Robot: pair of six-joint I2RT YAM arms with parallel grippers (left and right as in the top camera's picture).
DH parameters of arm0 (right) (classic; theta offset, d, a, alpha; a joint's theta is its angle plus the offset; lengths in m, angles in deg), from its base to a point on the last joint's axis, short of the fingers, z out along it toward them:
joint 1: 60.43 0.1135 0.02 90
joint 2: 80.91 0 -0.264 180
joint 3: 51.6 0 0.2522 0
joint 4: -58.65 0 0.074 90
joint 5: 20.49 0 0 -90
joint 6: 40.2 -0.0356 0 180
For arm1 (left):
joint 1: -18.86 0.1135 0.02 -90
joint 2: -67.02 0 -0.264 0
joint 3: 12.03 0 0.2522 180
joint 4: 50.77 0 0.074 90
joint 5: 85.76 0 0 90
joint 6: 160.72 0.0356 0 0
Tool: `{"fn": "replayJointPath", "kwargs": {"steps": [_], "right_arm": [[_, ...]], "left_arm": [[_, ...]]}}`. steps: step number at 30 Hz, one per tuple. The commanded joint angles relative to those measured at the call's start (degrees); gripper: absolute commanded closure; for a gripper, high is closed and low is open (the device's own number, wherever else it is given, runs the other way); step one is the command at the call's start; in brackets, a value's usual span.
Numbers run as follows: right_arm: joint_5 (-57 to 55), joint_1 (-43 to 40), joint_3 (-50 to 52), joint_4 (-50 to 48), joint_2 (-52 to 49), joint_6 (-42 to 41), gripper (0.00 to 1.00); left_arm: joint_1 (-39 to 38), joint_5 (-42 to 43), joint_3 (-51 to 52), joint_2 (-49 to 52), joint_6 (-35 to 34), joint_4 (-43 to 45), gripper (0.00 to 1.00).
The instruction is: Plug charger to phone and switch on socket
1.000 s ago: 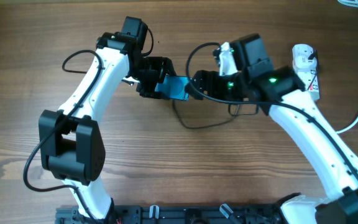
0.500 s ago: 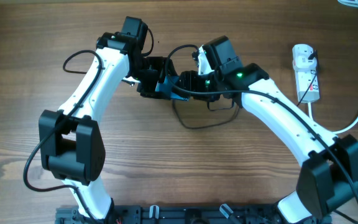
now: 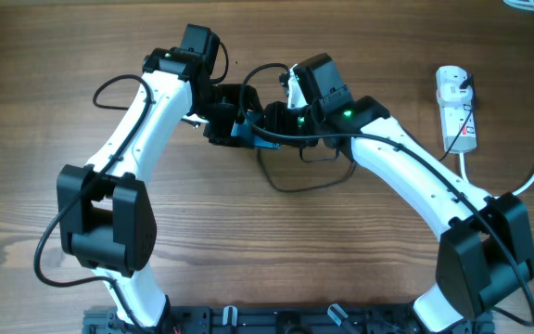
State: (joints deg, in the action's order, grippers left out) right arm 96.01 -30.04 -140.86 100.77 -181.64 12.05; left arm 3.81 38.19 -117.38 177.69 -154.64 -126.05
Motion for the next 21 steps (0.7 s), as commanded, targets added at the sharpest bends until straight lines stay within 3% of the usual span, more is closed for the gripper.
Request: {"fn": "replayJointPath", "kwargs": {"steps": [1,5,8,17,19,21], "right_arm": [[0.3,0.7,0.2,-0.5,-1.1,-1.3,0.71],[0.4,0.7,0.2,-0.5,-1.1,-1.3,0.8],[0.5,0.7,0.2,-0.5,-1.1,-1.3,0.96],[7.1,0.7,0.2,-5.8,-1.1,-1.6,0.96],[7.1,0.7,0.2,-6.1,-1.1,-3.0,0.96],[7.1,0.7,0.2,-6.0,-1.1,-3.3,0.96]], "left_arm": [[-0.2,1.5,-1.4,-2.1,-0.7,0.0,0.96],[-0.2,1.6,-1.4,-2.1,-0.7,0.0,0.96],[-0.2,1.6,-1.4,-2.1,-0.7,0.0,0.96],[-0.2,1.5,-1.4,-2.1,-0.7,0.0,0.95],[-0.2,1.5,-1.4,-2.1,-0.7,0.0,0.85],[-0.2,1.6,-1.4,-2.1,-0.5,0.0,0.66]]}}
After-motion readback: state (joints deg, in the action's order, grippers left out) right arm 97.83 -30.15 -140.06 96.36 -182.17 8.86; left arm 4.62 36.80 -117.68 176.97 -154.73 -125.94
